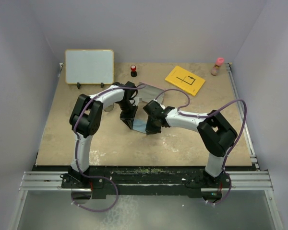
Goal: Organize the sunglasses
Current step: Fold the glasses cleaning cloth at the center of the board.
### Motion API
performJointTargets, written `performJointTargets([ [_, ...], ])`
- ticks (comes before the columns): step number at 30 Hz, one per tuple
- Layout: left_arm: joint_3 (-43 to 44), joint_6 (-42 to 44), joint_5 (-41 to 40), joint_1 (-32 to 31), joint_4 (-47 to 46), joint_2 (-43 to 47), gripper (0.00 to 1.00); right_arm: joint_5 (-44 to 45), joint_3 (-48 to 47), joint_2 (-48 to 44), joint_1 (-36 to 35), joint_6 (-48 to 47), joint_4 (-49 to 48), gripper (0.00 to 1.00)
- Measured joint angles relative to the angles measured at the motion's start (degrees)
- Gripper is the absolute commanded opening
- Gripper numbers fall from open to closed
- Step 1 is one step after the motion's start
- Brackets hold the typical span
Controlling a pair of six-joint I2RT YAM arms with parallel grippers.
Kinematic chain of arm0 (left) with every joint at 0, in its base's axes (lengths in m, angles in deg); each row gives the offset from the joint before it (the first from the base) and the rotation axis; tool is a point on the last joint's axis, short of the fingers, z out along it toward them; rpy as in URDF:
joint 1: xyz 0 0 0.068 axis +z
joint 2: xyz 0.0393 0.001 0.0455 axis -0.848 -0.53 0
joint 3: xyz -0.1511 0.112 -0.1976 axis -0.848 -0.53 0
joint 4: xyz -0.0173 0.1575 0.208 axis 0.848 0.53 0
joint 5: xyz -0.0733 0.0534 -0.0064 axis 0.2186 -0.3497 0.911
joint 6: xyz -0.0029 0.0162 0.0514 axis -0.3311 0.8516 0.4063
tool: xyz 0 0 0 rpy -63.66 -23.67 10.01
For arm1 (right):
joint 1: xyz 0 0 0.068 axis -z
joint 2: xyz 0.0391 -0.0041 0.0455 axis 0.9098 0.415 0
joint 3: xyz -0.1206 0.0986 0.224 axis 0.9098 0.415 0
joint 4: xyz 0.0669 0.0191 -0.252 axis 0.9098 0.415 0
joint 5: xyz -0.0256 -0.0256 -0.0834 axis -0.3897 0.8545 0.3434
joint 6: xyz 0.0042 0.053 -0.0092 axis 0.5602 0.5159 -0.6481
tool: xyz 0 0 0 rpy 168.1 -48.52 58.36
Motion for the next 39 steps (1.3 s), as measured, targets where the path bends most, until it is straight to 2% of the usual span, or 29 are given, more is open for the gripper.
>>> performJointTargets([
  [18,6.4,0.0,-1.1,0.0,0.7,-1.1,0.04,0.3,0.1,0.0,-0.2,0.5,-0.1,0.00],
  [39,4.5,1.6,-0.8,0.0,1.6,-2.1,0.05,0.1,0.0,0.8,-0.2,0.5,-0.1,0.01],
])
